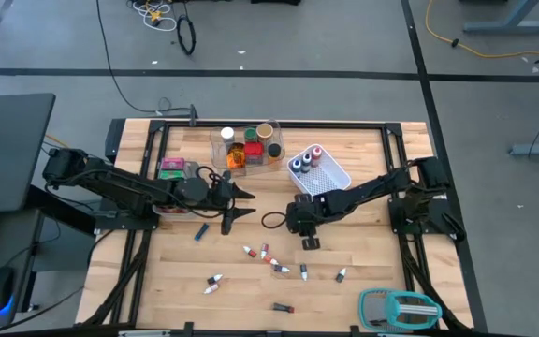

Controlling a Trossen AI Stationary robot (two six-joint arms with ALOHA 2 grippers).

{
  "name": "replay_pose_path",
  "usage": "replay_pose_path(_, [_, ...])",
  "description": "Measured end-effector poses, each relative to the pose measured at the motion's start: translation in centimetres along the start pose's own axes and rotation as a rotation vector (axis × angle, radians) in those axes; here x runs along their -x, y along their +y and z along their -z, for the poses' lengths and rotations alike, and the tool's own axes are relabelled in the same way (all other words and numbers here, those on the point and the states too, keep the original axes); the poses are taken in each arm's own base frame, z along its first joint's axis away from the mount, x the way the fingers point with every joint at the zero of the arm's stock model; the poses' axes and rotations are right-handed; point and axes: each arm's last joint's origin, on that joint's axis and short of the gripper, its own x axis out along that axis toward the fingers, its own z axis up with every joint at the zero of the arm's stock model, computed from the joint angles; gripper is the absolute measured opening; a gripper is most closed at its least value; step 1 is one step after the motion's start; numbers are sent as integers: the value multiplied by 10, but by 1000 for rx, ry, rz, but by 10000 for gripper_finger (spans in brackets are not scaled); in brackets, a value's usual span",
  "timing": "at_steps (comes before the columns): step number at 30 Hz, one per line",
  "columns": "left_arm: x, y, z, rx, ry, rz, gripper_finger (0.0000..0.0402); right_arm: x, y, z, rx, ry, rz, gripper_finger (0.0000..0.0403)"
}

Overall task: Pick & Place Kitchen Items
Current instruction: Put the green food coloring bottle into the white bin

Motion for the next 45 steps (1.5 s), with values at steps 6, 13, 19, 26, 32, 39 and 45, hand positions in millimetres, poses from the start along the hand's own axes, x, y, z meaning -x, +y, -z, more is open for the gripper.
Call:
replay_pose_path(6, [0,0,0,-3,1,8,201,4,1,0,-11,-7,-10,68])
replay_pose_path(13, [0,0,0,-3,1,8,201,34,1,-14,-13,-101,-11,77])
replay_pose_path(19, [0,0,0,-3,1,8,201,72,-4,-21,-16,-196,109,79])
replay_pose_path(26, [0,0,0,-3,4,7,201,115,-20,1,-83,-119,386,79])
replay_pose_path(32, [0,0,1,-4,9,6,201,121,-43,23,-263,-34,476,79])
replay_pose_path(39, [0,0,2,-6,22,5,201,84,-74,53,-432,-82,369,80])
replay_pose_path(45, [0,0,2,-6,21,5,201,69,-88,71,-421,-118,326,94])
